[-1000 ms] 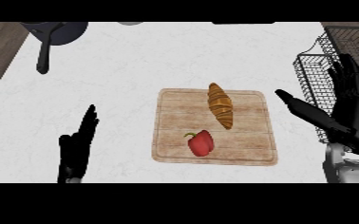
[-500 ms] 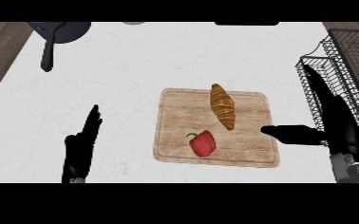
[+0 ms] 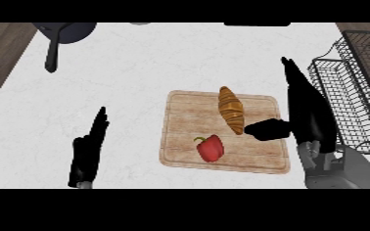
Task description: Pick the croissant from the cutting board and place it in the tiered basket
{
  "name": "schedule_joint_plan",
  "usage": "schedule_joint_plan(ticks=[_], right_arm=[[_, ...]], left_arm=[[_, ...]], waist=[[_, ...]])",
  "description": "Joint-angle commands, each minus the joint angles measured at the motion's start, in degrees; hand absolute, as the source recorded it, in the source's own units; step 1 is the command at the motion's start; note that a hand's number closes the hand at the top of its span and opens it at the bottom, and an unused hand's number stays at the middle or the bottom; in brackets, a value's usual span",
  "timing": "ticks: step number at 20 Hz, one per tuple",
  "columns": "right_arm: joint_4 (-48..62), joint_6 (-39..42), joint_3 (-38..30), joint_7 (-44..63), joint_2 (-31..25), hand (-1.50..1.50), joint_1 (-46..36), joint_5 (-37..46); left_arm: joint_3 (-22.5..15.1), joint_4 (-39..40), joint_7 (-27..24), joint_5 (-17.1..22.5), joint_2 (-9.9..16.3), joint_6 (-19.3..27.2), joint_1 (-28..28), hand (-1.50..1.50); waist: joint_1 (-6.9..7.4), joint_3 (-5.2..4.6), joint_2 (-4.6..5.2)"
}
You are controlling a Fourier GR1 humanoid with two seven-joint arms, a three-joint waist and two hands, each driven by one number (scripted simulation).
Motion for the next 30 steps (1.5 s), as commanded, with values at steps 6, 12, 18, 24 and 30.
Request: schedule_joint_plan(ticks=[6, 12, 18, 24, 30], right_arm=[[10.8, 9.3, 3.4, 11.8, 8.8, -1.5, -7.2, 8.3], [17.0, 14.7, 2.6, 14.6, 13.2, -1.5, -9.3, 8.4], [21.3, 12.7, 0.6, 10.2, 18.4, -1.5, -7.8, 10.5], [26.8, 18.0, -1.8, 11.1, 22.7, -1.5, -11.5, 11.4], [29.8, 22.7, -4.5, 12.7, 23.9, -1.5, -11.4, 10.2]], left_arm=[[-0.1, -0.1, 0.5, -1.2, 0.5, -0.6, 0.3, 0.0], [0.4, -2.6, 1.5, -0.5, -0.4, 0.1, 1.3, 0.0], [2.5, -4.9, 2.8, 1.1, 2.3, -3.1, 1.8, 0.0], [1.4, -0.1, 0.9, -0.7, -1.1, -1.5, 0.3, 0.0], [2.6, -2.4, 3.0, -0.5, 0.6, -2.0, -0.6, 0.0]], waist=[[-0.18, 0.06, 0.1], [-0.26, 0.07, 0.01], [-0.36, 0.13, 0.05], [-0.53, 0.08, 0.13], [-0.79, 0.1, 0.0]])
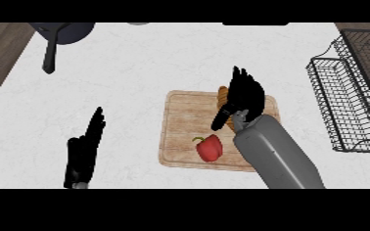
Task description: Pick the croissant from the cutting board and place it in the tiered basket
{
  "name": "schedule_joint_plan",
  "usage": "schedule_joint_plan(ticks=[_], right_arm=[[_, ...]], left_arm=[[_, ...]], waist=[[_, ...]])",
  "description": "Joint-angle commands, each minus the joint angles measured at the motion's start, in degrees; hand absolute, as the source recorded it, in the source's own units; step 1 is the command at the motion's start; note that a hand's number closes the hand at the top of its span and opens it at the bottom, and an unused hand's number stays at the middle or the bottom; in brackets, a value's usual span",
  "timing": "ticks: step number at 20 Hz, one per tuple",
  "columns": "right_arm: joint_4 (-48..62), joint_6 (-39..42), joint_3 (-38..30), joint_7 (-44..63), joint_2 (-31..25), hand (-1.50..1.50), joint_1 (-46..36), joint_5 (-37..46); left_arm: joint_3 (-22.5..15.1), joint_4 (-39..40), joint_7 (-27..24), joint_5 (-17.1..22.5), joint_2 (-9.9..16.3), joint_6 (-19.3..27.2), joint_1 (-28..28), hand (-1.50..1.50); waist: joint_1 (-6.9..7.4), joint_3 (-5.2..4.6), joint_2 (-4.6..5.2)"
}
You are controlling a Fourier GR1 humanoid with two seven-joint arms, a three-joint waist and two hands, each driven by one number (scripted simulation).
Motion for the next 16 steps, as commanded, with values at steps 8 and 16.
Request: schedule_joint_plan(ticks=[8, 16], right_arm=[[4.4, 6.9, -4.7, 6.8, 3.0, -1.5, -0.6, 1.3], [9.8, 8.2, -10.2, 3.7, 4.1, -1.5, -2.5, 0.9]], left_arm=[[1.2, -1.4, -1.0, 0.3, 1.2, -2.2, 1.9, 0.0], [1.9, 3.6, -3.1, -0.3, -1.0, -2.1, -0.7, 0.0]], waist=[[-0.06, 0.03, -0.05], [-0.15, 0.01, 0.09]])
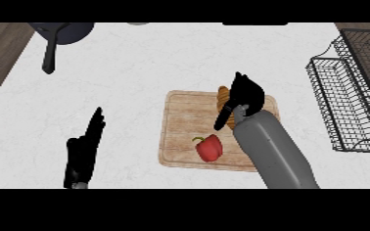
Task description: Pick the croissant from the cutting board and place it in the tiered basket
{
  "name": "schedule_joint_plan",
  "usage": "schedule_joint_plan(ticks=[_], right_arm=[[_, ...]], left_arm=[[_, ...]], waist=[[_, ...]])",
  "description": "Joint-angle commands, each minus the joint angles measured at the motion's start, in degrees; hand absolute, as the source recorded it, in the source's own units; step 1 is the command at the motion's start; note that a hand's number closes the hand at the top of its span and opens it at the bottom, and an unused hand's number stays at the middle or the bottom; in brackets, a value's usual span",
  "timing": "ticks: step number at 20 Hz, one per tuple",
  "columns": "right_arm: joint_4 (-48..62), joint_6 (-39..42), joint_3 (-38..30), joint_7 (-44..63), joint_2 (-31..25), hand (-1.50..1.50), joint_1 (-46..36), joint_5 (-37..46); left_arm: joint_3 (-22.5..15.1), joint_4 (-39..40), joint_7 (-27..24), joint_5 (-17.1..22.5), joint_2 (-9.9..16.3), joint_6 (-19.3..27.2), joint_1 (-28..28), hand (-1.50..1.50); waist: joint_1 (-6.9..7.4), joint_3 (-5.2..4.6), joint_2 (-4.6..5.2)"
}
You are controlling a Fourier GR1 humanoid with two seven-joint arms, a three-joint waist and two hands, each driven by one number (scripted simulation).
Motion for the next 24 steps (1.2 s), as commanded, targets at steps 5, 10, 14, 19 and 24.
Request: schedule_joint_plan(ticks=[5, 10, 14, 19, 24], right_arm=[[5.9, -1.2, -2.1, 5.0, 1.9, -1.5, -1.4, 0.0], [7.4, -2.5, 1.8, 6.0, 1.9, -1.5, -0.5, -2.6], [9.3, -2.6, -4.0, -2.1, 1.7, 1.5, 1.6, 3.2], [10.3, -3.9, -1.3, -5.4, 1.9, 1.5, 0.8, 1.0], [17.1, -8.7, 3.3, -8.4, 1.9, 1.5, -2.6, 6.4]], left_arm=[[-0.8, -0.9, -2.6, -1.7, -1.6, 0.7, 3.3, 0.0], [0.1, 0.6, 1.3, -1.9, -1.6, 0.0, -1.2, 0.0], [0.0, -3.4, 1.9, -2.4, -1.2, -0.6, 2.3, 0.0], [2.1, 5.1, -5.3, -1.9, -2.6, -2.1, 0.8, 0.0], [1.1, -3.8, 1.7, -2.2, -1.5, -2.3, 2.1, 0.0]], waist=[[0.41, 0.02, 0.05], [0.41, 0.02, 0.07], [0.19, 0.02, 0.04], [0.17, 0.0, 0.09], [0.71, 0.03, 0.12]])
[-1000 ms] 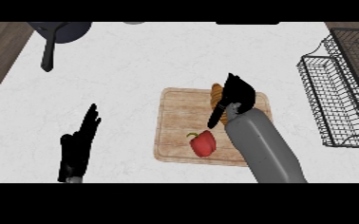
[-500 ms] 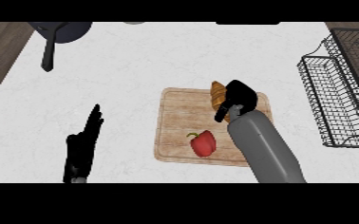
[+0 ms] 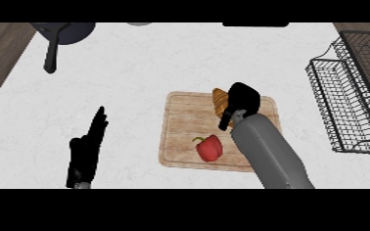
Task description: Pick the croissant from the cutting board and place it in the tiered basket
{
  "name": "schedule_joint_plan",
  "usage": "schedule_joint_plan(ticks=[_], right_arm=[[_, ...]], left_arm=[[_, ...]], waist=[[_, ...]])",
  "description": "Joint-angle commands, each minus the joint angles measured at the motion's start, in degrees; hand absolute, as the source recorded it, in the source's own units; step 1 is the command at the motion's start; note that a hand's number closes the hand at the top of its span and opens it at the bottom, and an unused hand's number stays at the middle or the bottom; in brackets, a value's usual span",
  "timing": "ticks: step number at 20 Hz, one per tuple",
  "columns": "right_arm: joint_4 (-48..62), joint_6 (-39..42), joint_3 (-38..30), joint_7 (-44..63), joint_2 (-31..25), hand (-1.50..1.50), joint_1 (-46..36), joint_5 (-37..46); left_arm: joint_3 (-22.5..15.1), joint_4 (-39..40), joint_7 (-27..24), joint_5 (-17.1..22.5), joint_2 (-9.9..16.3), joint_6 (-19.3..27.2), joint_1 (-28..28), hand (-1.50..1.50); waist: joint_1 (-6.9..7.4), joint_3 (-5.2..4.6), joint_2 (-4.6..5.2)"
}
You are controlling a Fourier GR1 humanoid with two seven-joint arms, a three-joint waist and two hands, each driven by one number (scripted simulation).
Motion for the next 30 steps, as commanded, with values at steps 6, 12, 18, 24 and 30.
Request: schedule_joint_plan(ticks=[6, 12, 18, 24, 30], right_arm=[[-3.0, -10.5, -7.1, 13.6, -5.5, 1.5, 8.9, 5.6], [-15.1, -17.5, -15.9, 21.5, -8.0, 1.5, 16.2, 8.7], [-32.3, -21.3, -21.7, 23.1, -8.7, 1.5, 16.1, 16.9], [-49.9, -12.7, -20.5, 24.6, -8.9, 1.5, 16.5, 31.7], [-65.7, 4.8, -20.4, 25.7, -6.6, 1.5, 16.2, 39.7]], left_arm=[[2.1, 1.2, -1.0, 0.0, -0.1, 1.3, 1.6, 0.0], [3.8, 2.0, -2.4, 1.0, 0.6, 1.3, 4.4, 0.0], [3.7, 0.7, -1.9, 1.5, 1.0, 0.5, 5.9, 0.0], [4.0, -0.6, -2.3, 1.6, 1.7, 0.1, 5.4, 0.0], [3.3, -0.6, -2.0, 1.9, 1.4, -0.8, 5.4, 0.0]], waist=[[-4.16, 0.18, -0.43], [-5.96, -0.07, -1.21], [-6.49, -0.2, -1.91], [-5.59, -0.31, -1.78], [-4.08, -0.23, -1.12]])
